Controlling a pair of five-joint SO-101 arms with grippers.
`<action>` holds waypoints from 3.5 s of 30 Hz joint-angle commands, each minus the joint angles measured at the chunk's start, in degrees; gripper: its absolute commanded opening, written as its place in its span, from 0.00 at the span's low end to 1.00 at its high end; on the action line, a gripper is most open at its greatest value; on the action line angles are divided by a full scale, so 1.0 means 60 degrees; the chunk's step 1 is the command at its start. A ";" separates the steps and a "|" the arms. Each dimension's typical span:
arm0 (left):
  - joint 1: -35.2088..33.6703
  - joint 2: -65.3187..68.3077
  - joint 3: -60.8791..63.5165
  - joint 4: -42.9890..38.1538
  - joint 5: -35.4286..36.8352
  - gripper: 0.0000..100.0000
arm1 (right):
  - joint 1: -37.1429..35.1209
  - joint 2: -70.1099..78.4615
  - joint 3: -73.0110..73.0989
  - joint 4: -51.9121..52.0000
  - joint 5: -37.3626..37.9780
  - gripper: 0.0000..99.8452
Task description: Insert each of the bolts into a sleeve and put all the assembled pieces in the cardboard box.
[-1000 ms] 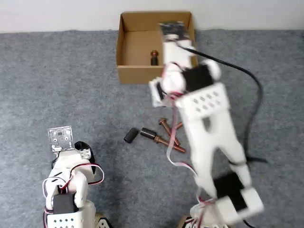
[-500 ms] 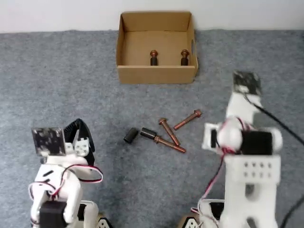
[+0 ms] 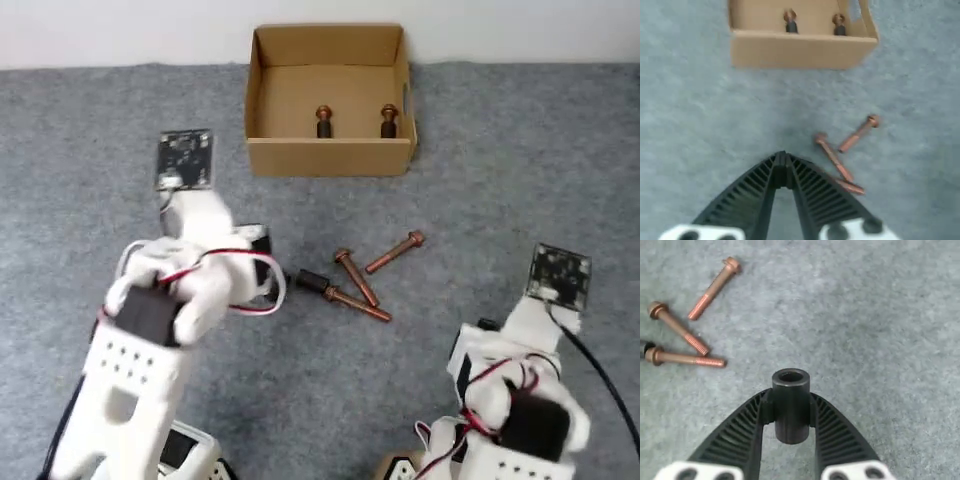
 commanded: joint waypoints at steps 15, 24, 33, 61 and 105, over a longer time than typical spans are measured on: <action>0.1890 0.6564 -0.4359 0.0777 0.2696 0.01 | 0.0344 -0.0623 0.0029 -0.0183 -0.0601 0.01; 0.1949 0.9949 -0.6938 0.2315 0.2960 0.09 | 0.0344 -0.0696 0.0029 -0.0168 -0.0718 0.01; 0.1934 1.2190 -0.8755 0.2462 0.2960 0.10 | 0.0344 -0.0696 -0.0015 -0.0168 -0.0703 0.01; 0.1875 1.5473 -1.1846 0.3971 0.2974 0.00 | 0.0300 -0.0696 -0.0044 -0.0066 -0.0645 0.01; 0.1846 0.5685 -0.8945 0.4308 0.2139 0.00 | -0.3568 -0.0696 0.0542 -0.2059 -0.0278 0.01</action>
